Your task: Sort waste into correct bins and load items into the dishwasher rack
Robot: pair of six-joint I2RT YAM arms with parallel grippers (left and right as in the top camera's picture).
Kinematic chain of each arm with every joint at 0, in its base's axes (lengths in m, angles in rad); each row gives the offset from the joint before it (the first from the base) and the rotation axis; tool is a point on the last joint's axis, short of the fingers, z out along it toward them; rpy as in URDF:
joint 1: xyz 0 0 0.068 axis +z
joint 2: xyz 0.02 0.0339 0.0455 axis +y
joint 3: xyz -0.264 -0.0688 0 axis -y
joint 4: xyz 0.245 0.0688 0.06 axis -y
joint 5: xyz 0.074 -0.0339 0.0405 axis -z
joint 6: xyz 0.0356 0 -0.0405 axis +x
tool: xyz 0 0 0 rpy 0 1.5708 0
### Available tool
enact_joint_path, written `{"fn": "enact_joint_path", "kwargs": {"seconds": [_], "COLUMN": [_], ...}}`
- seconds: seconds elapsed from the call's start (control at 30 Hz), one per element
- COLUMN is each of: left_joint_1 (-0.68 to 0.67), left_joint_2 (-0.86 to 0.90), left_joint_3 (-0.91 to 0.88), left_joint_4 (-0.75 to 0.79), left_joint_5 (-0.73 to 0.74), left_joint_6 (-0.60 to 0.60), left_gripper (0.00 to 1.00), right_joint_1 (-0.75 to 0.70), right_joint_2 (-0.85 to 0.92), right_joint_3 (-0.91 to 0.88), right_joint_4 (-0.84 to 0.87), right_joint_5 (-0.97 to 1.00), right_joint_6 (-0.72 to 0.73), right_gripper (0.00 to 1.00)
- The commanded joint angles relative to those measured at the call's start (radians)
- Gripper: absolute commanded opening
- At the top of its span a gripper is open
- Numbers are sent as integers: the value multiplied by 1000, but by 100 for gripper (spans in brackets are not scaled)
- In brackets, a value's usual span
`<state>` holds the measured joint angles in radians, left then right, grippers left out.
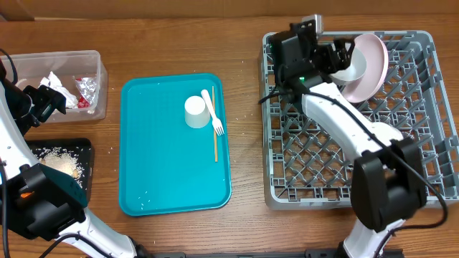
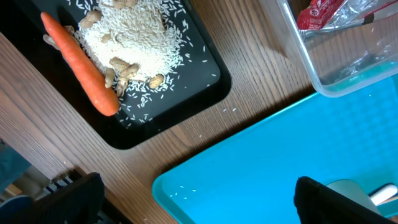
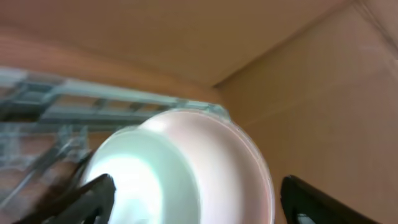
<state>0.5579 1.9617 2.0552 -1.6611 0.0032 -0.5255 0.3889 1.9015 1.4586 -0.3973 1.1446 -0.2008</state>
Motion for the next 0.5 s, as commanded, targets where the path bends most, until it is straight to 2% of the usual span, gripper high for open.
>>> {"fn": "enact_joint_path", "kwargs": {"seconds": [0.0, 0.2, 0.33, 0.4, 0.47], "left_joint_1": [-2, -2, -2, -2, -2], "left_joint_2": [-25, -25, -25, -25, -25], "left_joint_3": [18, 18, 18, 18, 18], "left_joint_4": [-2, -2, -2, -2, -2], "left_joint_5": [-14, -14, -14, -14, -14], "left_joint_6": [-21, -21, -21, -21, -21], "left_gripper": [100, 100, 100, 100, 100], "right_joint_1": [-8, -66, -104, -133, -167], "right_joint_2": [-43, -43, -43, -43, -42], "right_joint_3": [38, 164, 293, 320, 321], "right_joint_4": [-141, -327, -431, -463, -491], "right_joint_5": [-345, -737, -842, -832, -845], "right_joint_6": [211, 311, 306, 301, 302], "right_gripper": [92, 100, 100, 96, 86]}}
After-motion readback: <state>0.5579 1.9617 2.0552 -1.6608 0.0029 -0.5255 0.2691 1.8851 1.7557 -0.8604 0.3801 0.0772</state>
